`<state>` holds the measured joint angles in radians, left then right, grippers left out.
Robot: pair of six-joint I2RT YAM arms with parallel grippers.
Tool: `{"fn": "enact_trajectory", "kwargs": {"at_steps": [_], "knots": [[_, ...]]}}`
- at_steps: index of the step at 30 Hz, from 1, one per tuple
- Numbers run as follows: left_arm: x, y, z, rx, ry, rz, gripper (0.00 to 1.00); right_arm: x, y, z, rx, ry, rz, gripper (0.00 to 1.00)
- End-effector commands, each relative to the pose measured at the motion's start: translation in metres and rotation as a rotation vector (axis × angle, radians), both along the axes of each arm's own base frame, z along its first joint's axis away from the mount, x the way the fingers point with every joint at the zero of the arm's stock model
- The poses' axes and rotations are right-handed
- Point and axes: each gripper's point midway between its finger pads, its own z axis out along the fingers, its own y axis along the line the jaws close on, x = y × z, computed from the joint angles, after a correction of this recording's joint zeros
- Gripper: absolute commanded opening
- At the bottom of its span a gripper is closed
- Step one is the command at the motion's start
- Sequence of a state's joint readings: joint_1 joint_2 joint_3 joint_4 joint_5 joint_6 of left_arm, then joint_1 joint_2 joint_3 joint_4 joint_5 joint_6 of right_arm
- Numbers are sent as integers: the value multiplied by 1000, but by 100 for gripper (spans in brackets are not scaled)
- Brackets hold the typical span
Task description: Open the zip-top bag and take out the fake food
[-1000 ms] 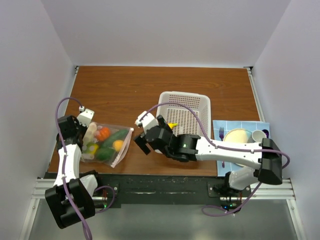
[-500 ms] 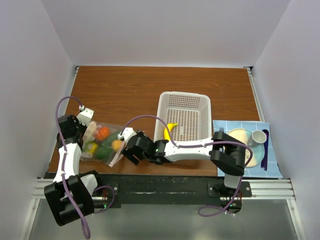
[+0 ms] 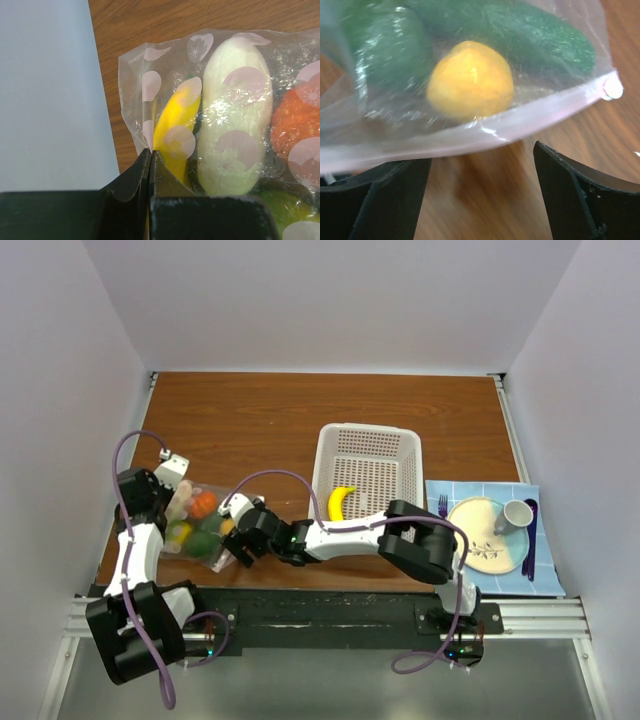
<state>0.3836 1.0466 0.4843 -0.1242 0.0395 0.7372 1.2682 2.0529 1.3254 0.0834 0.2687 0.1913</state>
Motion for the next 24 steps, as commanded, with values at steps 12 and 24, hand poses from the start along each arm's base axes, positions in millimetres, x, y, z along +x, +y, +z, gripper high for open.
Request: {"fn": "enact_trajectory", "kwargs": {"at_steps": [12, 24], "knots": [[-48, -47, -83, -92, 350, -188, 0, 25, 61, 37, 266, 5, 40, 99], [-45, -57, -83, -105, 369, -176, 0, 15, 67, 3, 262, 93, 46, 87]]}}
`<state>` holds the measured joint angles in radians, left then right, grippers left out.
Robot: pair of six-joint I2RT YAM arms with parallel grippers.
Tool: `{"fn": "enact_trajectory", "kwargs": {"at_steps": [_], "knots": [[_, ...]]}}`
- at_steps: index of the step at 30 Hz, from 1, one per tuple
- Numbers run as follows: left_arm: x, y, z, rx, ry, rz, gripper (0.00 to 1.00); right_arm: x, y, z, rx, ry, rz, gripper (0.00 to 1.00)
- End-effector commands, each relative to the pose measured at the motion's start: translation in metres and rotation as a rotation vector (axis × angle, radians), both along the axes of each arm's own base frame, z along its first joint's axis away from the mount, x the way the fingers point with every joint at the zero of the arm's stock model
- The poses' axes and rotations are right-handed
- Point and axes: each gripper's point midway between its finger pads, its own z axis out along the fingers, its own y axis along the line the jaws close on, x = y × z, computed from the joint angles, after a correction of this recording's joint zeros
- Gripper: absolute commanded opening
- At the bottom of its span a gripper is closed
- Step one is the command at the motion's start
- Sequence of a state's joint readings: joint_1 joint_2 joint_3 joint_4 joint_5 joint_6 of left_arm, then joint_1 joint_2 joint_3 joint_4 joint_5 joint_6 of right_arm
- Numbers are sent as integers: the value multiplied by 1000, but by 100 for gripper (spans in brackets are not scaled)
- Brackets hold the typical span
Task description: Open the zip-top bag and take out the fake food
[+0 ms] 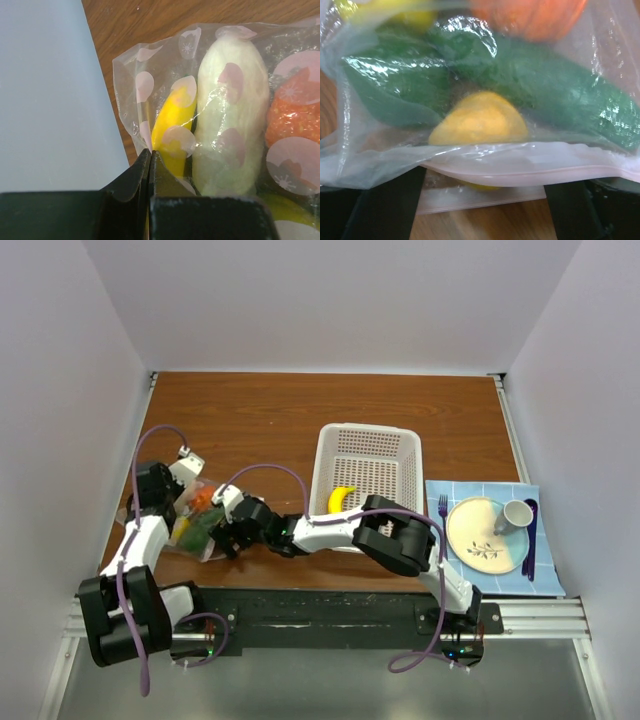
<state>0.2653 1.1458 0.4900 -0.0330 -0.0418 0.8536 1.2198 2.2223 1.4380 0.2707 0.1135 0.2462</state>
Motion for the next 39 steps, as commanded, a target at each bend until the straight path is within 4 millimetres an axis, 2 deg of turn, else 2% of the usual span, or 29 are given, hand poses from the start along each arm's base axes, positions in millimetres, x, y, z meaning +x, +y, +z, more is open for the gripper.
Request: {"fn": "enact_trajectory", "kwargs": {"at_steps": [1, 4, 5, 6, 7, 8, 9, 11, 13, 14, 15, 16, 17, 18, 20, 21, 22, 23, 24, 25, 26, 28, 29, 31, 32, 33, 35, 37, 39], "knots": [[-70, -45, -77, -219, 336, -21, 0, 1, 14, 25, 107, 10, -16, 79], [-77, -43, -81, -206, 342, 1, 0, 3, 6, 34, 131, -2, -48, 64], [-77, -41, -81, -197, 334, 10, 0, 3, 3, 53, 166, -12, -59, 61], [-81, -39, -84, -190, 338, 21, 0, 2, -8, 48, 155, -8, -75, 59], [-81, -34, -82, -164, 326, 43, 0, 1, -12, 55, 173, -17, -83, 55], [-78, -31, -81, -153, 306, 59, 0, 2, -18, 75, 205, -35, -101, 55], [-79, -28, -82, -145, 300, 75, 0, -1, -28, 69, 186, -32, -105, 54], [-75, -20, -77, -120, 271, 110, 0, -5, -46, 74, 175, -37, -120, 54], [-67, -11, -69, -95, 243, 143, 0, -9, -58, 76, 166, -36, -127, 52], [-63, -9, -65, -91, 230, 151, 0, -15, -68, 65, 137, -27, -126, 52], [-54, -5, -56, -87, 207, 162, 0, -17, -73, 75, 152, -25, -131, 52], [-50, -3, -51, -92, 201, 173, 0, -20, -81, 70, 124, -15, -132, 52], [-51, -4, -49, -108, 211, 185, 0, -26, -90, 65, 101, -8, -130, 52], [-42, -3, -38, -113, 185, 186, 0, -27, -97, 78, 115, -14, -134, 52], [-44, -8, -31, -148, 189, 199, 0, -33, -118, 79, 79, -10, -148, 51], [-40, -9, -22, -163, 177, 197, 0, -32, -125, 85, 77, -22, -157, 46], [-39, -17, -18, -205, 166, 183, 0, -29, -138, 110, 101, -56, -187, 42], [-48, -23, -19, -232, 207, 173, 0, -28, -145, 118, 97, -66, -199, 38], [-45, -28, -12, -253, 203, 158, 4, -25, -152, 131, 101, -92, -217, 33], [-46, -36, -8, -289, 205, 133, 14, -17, -168, 145, 81, -124, -272, 31], [-52, -39, -6, -304, 229, 135, 45, -9, -173, 161, 92, -142, -302, 30], [-53, -35, 7, -294, 202, 135, 59, 4, -193, 171, 53, -172, -368, 27], [-54, -30, 11, -269, 194, 134, 71, 21, -209, 184, 59, -193, -439, 25], [-58, -12, 21, -234, 152, 170, 75, 37, -233, 180, 24, -191, -527, 20], [-59, -4, 25, -207, 144, 160, 76, 55, -256, 177, 3, -192, -609, 20], [-65, 9, 26, -202, 137, 199, 76, 62, -268, 174, -4, -179, -663, 19], [-73, 16, 16, -191, 175, 192, 76, 75, -297, 157, -91, -173, -747, 19], [-81, 23, 6, -181, 203, 192, 80, 77, -313, 143, -171, -160, -793, 28], [-87, 21, -8, -188, 221, 189, 84, 78, -320, 130, -245, -150, -804, 45]]}}
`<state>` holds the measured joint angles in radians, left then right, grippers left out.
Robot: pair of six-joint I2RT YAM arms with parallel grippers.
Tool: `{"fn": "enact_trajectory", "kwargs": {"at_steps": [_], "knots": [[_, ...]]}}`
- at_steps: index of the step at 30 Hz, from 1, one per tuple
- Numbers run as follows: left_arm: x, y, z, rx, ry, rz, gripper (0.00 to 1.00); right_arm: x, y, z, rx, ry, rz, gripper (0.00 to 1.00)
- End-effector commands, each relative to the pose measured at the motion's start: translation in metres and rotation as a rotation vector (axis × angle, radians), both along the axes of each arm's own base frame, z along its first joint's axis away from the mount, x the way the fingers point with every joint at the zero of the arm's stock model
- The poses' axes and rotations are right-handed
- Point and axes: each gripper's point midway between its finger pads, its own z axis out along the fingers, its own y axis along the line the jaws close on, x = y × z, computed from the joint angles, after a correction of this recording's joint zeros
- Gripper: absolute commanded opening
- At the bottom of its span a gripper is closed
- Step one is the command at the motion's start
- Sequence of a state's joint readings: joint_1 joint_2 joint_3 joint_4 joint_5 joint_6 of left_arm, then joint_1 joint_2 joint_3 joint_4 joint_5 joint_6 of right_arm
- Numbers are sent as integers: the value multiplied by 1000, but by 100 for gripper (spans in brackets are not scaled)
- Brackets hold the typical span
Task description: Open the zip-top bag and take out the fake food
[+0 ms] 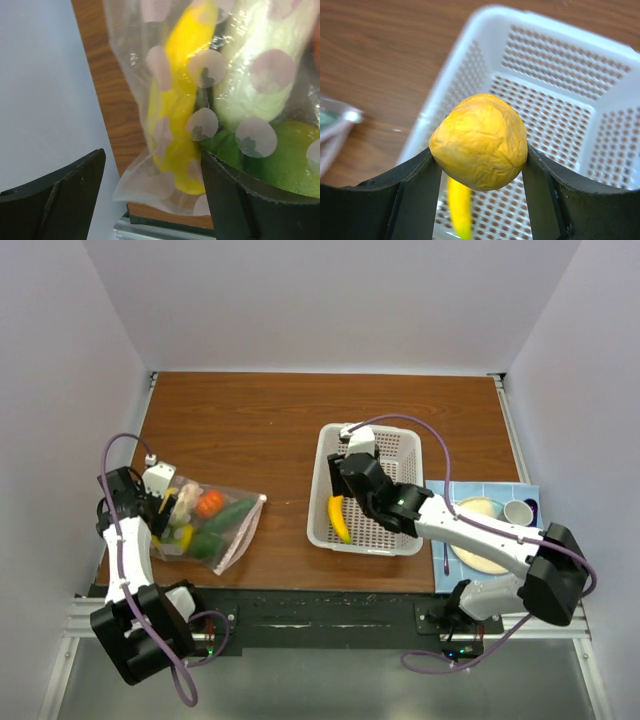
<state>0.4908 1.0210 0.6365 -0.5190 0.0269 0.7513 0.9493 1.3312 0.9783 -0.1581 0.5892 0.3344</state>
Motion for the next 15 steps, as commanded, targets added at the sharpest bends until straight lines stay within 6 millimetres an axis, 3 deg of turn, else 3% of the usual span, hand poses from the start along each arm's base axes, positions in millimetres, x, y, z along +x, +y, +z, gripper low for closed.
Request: {"fn": "enact_trajectory", "kwargs": {"at_steps": [1, 2, 4, 5, 6, 10, 13, 14, 15], "knots": [[-11, -7, -25, -28, 54, -73, 83, -4, -31, -36, -175, 88, -101, 48], [-7, -8, -25, -38, 40, -73, 75, -4, -30, -37, -182, 95, -97, 52], [-3, -18, -26, -110, 35, -77, 57, -4, -33, -38, -197, 95, -114, 76], [4, -18, -18, -126, 16, -80, 41, -3, -34, -36, -201, 91, -118, 91], [6, -21, -16, -151, 17, -81, 35, -3, -37, -34, -209, 93, -129, 99], [11, -32, -5, -216, -6, -97, 23, -8, -33, -14, -196, 75, -106, 99], [9, -40, -1, -252, -6, -105, 21, -29, 3, 10, -183, -10, 5, 99], [7, -43, -2, -265, -2, -110, 19, -49, 30, 20, -172, -35, 88, 99], [7, -44, -2, -273, -1, -109, 19, -59, 43, 21, -187, -42, 130, 99]]}}
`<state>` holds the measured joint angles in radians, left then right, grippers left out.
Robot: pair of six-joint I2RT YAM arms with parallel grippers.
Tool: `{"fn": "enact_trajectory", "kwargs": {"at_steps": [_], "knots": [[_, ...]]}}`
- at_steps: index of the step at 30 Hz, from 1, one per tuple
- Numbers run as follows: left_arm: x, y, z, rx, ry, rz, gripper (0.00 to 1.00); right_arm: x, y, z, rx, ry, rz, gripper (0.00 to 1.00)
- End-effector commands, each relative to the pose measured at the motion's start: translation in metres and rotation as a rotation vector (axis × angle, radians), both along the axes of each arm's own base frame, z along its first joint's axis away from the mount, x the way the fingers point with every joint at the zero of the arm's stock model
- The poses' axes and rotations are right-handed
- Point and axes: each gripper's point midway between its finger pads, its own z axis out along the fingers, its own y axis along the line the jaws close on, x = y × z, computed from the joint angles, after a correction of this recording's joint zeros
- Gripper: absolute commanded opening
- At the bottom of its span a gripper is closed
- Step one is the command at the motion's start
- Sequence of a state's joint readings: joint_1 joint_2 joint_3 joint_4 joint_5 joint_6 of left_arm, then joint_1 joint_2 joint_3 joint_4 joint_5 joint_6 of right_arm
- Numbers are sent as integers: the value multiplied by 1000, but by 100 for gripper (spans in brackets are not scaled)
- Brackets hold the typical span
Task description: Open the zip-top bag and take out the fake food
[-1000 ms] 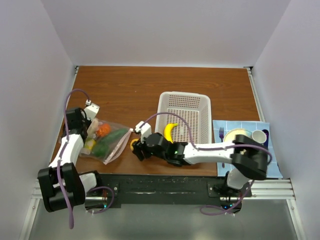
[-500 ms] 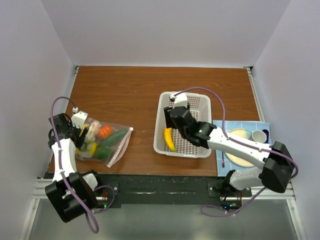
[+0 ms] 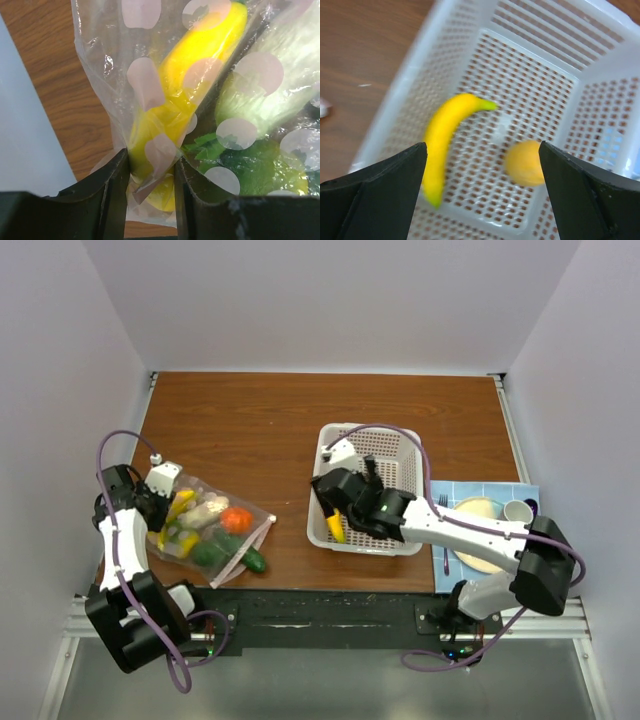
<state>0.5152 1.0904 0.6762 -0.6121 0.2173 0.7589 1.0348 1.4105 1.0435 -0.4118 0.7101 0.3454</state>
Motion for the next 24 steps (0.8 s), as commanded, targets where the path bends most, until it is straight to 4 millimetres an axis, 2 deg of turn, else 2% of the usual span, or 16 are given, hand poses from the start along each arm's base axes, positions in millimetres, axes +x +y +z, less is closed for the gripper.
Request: {"fn": "enact_trajectory", "kwargs": {"at_steps": [1, 2, 4, 5, 6, 9, 11, 12, 15, 16, 18, 19, 21, 22, 24], "knots": [[2, -17, 11, -92, -26, -11, 19, -43, 70, 54, 71, -112, 194, 99], [0, -18, 8, -97, -20, -10, 17, -64, 94, 49, 50, -109, 267, 99], [-2, -16, 4, -86, -16, 4, 16, -84, 119, 44, 54, -109, 342, 99], [-5, -16, -1, -86, -4, 8, 16, -105, 136, 27, 30, -86, 416, 99], [-8, -16, -2, -80, 0, 12, 16, -112, 148, 23, 55, -82, 447, 99], [-11, -15, -5, -63, 2, 14, 15, -131, 168, -10, 80, -23, 529, 99], [-12, -12, -6, -45, -3, 17, 15, -136, 172, -23, 96, -3, 549, 97], [-12, -10, -5, -32, -4, 20, 15, -140, 180, -28, 120, 8, 571, 97], [-12, -8, -6, -18, -2, 17, 15, -141, 192, -34, 132, 8, 597, 96], [-12, -8, -6, -16, -5, 16, 15, -142, 196, -43, 116, 15, 609, 96], [-12, -8, -7, -17, -2, 16, 15, -141, 208, -40, 138, -5, 628, 96], [-12, -8, -6, -16, -5, 16, 15, -142, 212, -49, 125, 6, 638, 96], [-12, -8, -8, -20, 1, 17, 15, -137, 224, -47, 149, -1, 642, 96], [-12, -7, -8, -16, 0, 15, 12, -134, 227, -55, 142, 8, 638, 95], [-13, -7, -11, -19, 11, 19, 11, -127, 233, -57, 166, 7, 614, 94]]}}
